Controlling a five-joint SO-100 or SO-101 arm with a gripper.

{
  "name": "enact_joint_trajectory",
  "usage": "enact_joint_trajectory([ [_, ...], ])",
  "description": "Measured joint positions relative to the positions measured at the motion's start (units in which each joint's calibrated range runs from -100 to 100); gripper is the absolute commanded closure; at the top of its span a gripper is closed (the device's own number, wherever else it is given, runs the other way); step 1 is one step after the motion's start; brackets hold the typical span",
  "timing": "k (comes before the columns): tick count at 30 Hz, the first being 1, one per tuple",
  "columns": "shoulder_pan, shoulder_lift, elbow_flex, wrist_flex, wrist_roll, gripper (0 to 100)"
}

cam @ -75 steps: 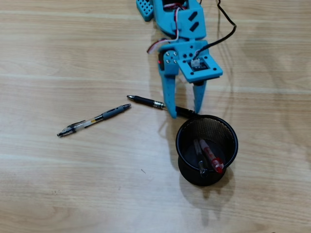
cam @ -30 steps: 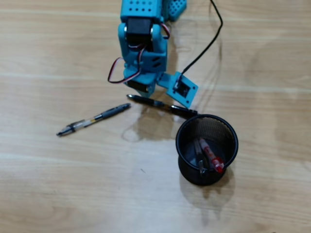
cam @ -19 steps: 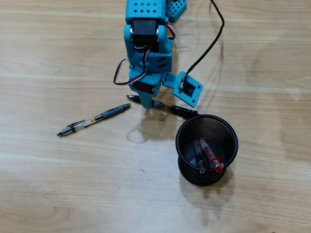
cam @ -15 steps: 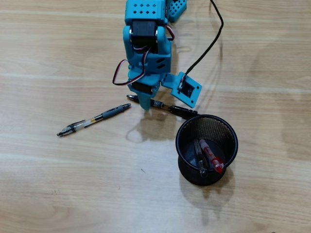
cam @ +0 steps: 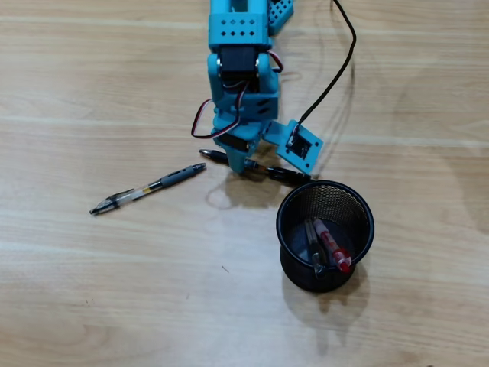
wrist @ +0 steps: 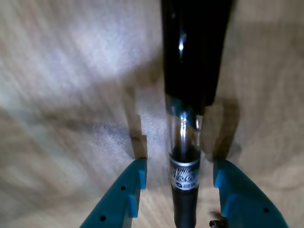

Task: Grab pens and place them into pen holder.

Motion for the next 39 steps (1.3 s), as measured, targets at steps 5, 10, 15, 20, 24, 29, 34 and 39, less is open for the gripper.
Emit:
enact_joint_trajectory([
  [5, -0.1, 0.0, 0.5, -0.5, 0.1, 90],
  [10, 0.3, 0.0, 0.6, -0.1, -1.5, 98],
  [15, 0.3, -0.1, 0.6, -0.3, -1.7, 98],
  [20, 0.0, -1.4, 1.0, -0.3, -1.7, 98],
  [24, -0.2, -7.3, 1.2, -0.3, -1.9, 98],
  [29, -0.2, -22.3, 1.1, -0.3, -2.7, 98],
  [34, 0.0, -40.3, 1.2, -0.3, -6.4, 98],
  [39, -0.3, -41.8, -2.0, -0.2, -11.9, 98],
])
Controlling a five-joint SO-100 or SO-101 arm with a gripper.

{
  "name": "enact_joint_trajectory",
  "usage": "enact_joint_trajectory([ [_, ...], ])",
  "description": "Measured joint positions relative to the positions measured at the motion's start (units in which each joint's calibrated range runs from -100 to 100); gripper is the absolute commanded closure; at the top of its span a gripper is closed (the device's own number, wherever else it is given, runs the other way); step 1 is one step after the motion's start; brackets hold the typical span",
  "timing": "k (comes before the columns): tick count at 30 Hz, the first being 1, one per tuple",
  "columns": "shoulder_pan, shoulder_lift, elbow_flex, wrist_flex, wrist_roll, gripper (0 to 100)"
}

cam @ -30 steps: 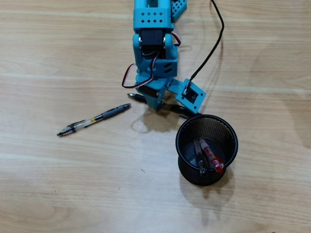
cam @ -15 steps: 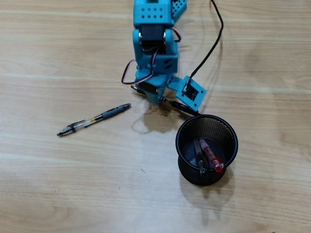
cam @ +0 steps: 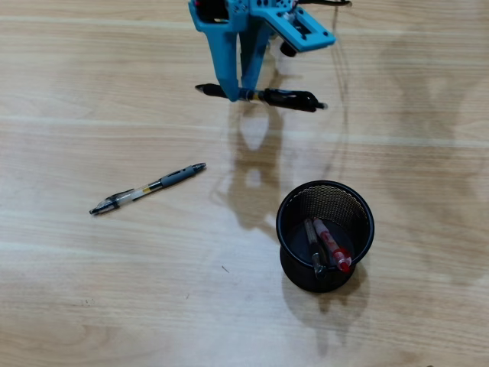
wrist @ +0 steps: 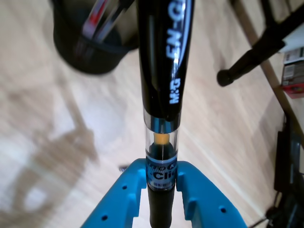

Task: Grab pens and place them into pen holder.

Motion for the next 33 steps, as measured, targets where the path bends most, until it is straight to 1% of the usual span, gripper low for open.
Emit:
enact_joint_trajectory([
  [3, -3.3, 0.5, -4.2, -2.2, -4.0, 98],
  [5, -5.1, 2.0, -7.1, -5.6, -6.8, 98],
  [6, -6.1, 3.7, -8.8, -9.2, -9.2, 98],
  [8, -7.7, 5.2, -9.6, -11.6, -10.8, 98],
  [10, -10.0, 7.6, -10.3, -16.7, -14.2, 98],
  [14, -11.1, 11.4, -10.3, -24.6, -20.2, 98],
  [17, -12.6, 14.0, -10.3, -29.2, -23.0, 98],
  [20, -13.1, 16.7, -10.3, -33.0, -24.9, 98],
  [28, -13.9, 24.6, -10.3, -42.6, -27.3, 98],
  [29, -13.8, 26.0, -9.5, -45.6, -27.5, 98],
  [31, -13.2, 27.2, -8.3, -48.4, -27.8, 98],
  [33, -13.1, 28.3, -4.1, -55.2, -28.6, 98],
])
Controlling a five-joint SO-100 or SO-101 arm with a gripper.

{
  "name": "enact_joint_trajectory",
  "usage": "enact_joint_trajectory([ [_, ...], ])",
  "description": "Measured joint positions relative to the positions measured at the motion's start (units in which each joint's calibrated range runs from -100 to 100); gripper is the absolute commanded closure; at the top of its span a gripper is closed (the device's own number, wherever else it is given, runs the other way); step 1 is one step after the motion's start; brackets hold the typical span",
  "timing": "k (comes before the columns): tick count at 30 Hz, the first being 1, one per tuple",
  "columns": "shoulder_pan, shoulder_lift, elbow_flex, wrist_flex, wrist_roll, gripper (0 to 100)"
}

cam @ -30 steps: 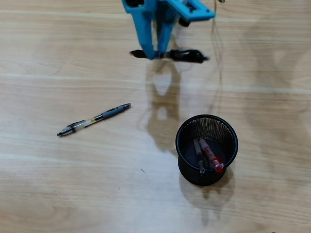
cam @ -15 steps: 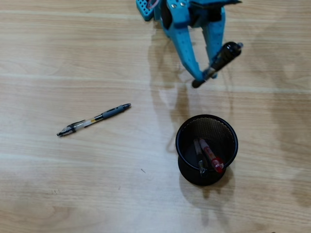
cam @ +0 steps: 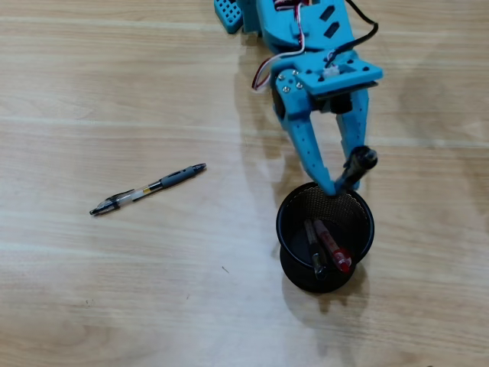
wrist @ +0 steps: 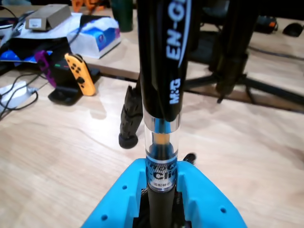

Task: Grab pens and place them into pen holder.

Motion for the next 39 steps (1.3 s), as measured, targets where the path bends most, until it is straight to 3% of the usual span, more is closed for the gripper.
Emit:
enact_joint_trajectory([
  [7, -0.8, 1.3, 13.0, -19.9, -0.7, 98],
  [13, -0.8, 1.3, 15.3, -23.1, -0.7, 94],
  [17, -0.7, 1.3, 15.3, -23.2, -0.7, 86],
  [24, -0.8, 1.3, 15.3, -23.2, -0.7, 86],
  [32, -0.5, 1.3, 15.9, -23.1, -0.7, 98],
  [39, 2.5, -6.8, 16.1, -3.5, 1.2, 98],
])
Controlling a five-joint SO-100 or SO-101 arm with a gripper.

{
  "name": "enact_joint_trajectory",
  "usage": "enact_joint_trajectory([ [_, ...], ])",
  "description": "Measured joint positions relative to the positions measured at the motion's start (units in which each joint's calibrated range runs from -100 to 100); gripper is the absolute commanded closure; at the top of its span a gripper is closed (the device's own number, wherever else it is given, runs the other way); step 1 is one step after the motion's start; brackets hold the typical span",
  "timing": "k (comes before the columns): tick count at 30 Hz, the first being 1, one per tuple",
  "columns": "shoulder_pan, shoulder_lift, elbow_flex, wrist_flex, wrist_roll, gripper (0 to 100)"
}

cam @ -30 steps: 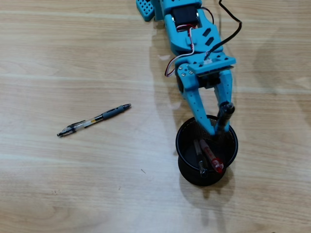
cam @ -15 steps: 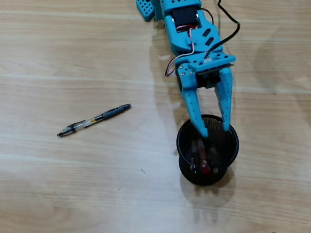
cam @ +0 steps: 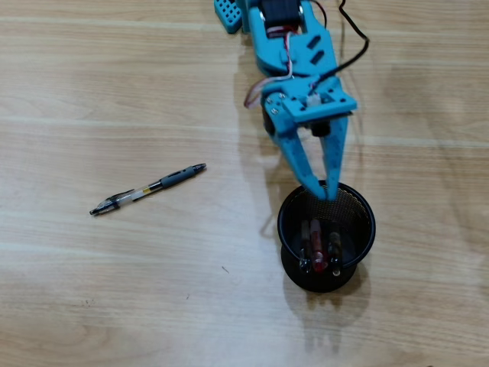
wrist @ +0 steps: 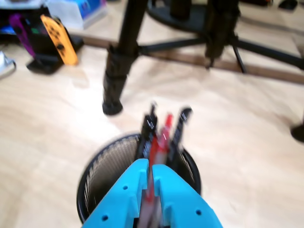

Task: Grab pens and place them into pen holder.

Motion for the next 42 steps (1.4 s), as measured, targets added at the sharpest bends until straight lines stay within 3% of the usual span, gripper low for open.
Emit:
enact_joint_trajectory([
  [10, 10.9, -19.6, 0.0, 45.1, 0.1, 98],
  [13, 12.7, -21.3, 0.0, 50.2, 0.0, 98],
  [16, 16.4, -21.8, 0.0, 51.4, -0.6, 98],
  [21, 19.1, -18.7, -0.1, 52.6, -7.5, 98],
  [24, 19.7, -14.2, -1.2, 52.7, -8.5, 98],
  [37, 29.3, 8.3, -15.4, 52.7, -9.2, 98],
  [42, 32.1, 16.3, -24.4, 52.7, -5.7, 98],
])
